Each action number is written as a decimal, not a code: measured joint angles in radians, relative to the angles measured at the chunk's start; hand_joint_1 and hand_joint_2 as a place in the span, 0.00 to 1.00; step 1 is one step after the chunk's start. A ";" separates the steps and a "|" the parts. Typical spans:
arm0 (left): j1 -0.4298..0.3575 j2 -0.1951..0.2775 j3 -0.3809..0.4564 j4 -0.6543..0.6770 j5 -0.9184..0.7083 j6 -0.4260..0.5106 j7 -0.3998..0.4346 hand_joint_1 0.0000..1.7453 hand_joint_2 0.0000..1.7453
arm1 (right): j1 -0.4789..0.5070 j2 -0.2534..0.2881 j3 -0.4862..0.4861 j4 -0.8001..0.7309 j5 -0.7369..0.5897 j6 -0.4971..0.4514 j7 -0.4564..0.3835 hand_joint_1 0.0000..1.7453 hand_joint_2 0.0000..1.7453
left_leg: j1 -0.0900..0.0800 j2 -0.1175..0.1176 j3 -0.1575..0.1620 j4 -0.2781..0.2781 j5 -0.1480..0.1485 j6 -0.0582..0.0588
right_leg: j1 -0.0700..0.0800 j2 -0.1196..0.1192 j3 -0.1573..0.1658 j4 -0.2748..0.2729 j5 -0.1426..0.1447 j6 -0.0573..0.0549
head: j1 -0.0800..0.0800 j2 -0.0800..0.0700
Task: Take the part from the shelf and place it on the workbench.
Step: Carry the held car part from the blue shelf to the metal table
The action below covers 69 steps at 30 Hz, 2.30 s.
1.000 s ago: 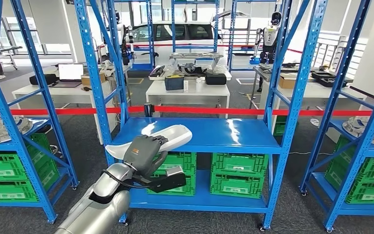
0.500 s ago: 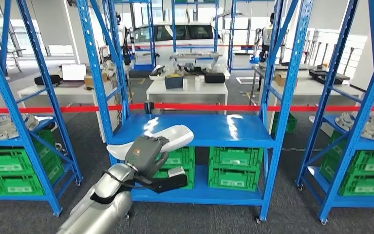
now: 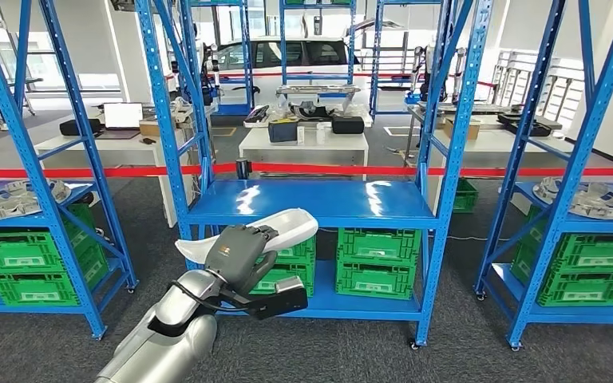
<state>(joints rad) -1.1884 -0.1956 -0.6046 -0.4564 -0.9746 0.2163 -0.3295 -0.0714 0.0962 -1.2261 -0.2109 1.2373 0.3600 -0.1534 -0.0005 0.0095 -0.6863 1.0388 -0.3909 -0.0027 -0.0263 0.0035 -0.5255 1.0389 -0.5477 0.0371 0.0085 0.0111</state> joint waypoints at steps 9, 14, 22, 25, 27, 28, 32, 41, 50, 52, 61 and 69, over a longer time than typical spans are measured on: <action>0.000 0.005 0.000 0.010 0.048 -0.046 -0.057 1.00 1.00 | 0.003 0.000 0.000 0.000 -0.001 0.000 -0.002 0.00 0.00 | 0.005 -0.006 -0.073 0.279 -0.165 -0.025 | 0.010 -0.004 -0.077 -0.002 0.066 -0.057 | 0.000 0.000; -0.002 0.004 0.000 0.008 0.049 -0.047 -0.058 1.00 1.00 | 0.004 0.003 -0.001 0.000 -0.001 0.000 -0.002 0.00 0.00 | -0.013 -0.007 0.130 0.020 -0.123 0.012 | 0.017 -0.006 -0.114 -0.002 0.102 -0.043 | 0.000 0.000; -0.003 0.003 0.000 0.007 0.049 -0.048 -0.058 1.00 1.00 | 0.003 0.002 -0.001 0.000 -0.001 0.017 -0.004 0.00 0.00 | -0.019 -0.008 0.139 -0.025 -0.114 0.019 | 0.016 -0.011 -0.115 -0.022 0.130 -0.034 | 0.000 0.000; -0.003 0.003 0.000 0.007 0.049 -0.046 -0.059 1.00 1.00 | 0.004 0.000 -0.001 0.000 -0.001 0.018 -0.004 0.00 0.00 | -0.019 -0.008 0.133 -0.024 -0.108 0.024 | 0.016 -0.011 -0.117 -0.029 0.140 -0.029 | 0.000 0.000; -0.003 0.003 0.000 0.008 0.046 -0.040 -0.060 1.00 1.00 | 0.004 0.000 -0.001 0.000 -0.001 0.018 -0.002 0.00 0.00 | -0.019 -0.008 0.131 -0.023 -0.107 0.025 | 0.016 -0.010 -0.117 -0.031 0.143 -0.027 | 0.000 0.000; -0.003 0.004 0.000 0.008 0.045 -0.036 -0.060 1.00 1.00 | 0.004 0.000 -0.001 0.000 -0.002 0.018 -0.001 0.00 0.00 | -0.020 -0.008 0.131 -0.023 -0.107 0.025 | 0.016 -0.010 -0.117 -0.031 0.143 -0.026 | 0.000 0.000; -0.002 0.004 0.000 0.009 0.042 -0.026 -0.058 1.00 1.00 | 0.004 0.000 -0.001 0.000 -0.001 0.018 0.004 0.00 0.00 | -0.022 -0.008 0.128 -0.020 -0.106 0.028 | 0.013 -0.011 -0.116 -0.034 0.148 -0.020 | -0.001 0.000; 0.013 0.010 0.000 0.007 0.019 -0.012 -0.032 1.00 1.00 | 0.004 -0.001 -0.001 0.000 0.012 0.018 0.006 0.00 0.00 | -0.005 -0.031 0.123 -0.061 -0.061 0.044 | 0.001 -0.006 -0.210 0.228 -0.001 0.001 | 0.000 0.000; 0.016 0.026 0.000 0.004 0.006 -0.010 -0.015 1.00 1.00 | 0.002 0.001 0.000 0.000 0.019 0.018 0.006 0.00 0.00 | 0.010 -0.085 0.063 0.008 -0.078 -0.020 | -0.012 0.018 -0.079 0.011 0.060 -0.022 | -0.001 0.000; 0.015 0.032 0.000 0.004 0.003 -0.011 -0.012 1.00 1.00 | 0.002 0.001 0.000 0.000 0.019 0.018 0.006 0.00 0.00 | 0.010 -0.050 0.031 0.078 -0.122 -0.027 | -0.010 0.000 -0.079 0.009 0.063 -0.035 | -0.002 0.000; 0.006 0.034 0.000 0.011 -0.025 -0.034 0.013 1.00 1.00 | 0.003 0.001 0.000 0.000 0.019 0.018 0.004 0.00 0.00 | -0.008 0.059 0.093 0.023 -0.105 -0.003 | 0.012 -0.095 -0.080 0.009 0.065 -0.039 | -0.003 0.000; -0.013 0.032 0.000 0.013 -0.032 -0.079 0.031 1.00 1.00 | 0.003 0.003 0.000 0.000 0.019 0.036 0.003 0.00 0.00 | -0.012 -0.015 0.090 -0.015 -0.073 0.037 | 0.006 -0.022 -0.159 0.192 -0.039 -0.009 | -0.002 0.000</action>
<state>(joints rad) -1.2010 -0.1636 -0.6046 -0.4437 -1.0065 0.1372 -0.2986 -0.0687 0.0992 -1.2264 -0.2110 1.2566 0.3960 -0.1500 -0.0125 -0.0053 -0.5961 1.0240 -0.4644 0.0341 -0.0201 -0.0180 -0.6842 1.2312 -0.5869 0.0279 0.0069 0.0111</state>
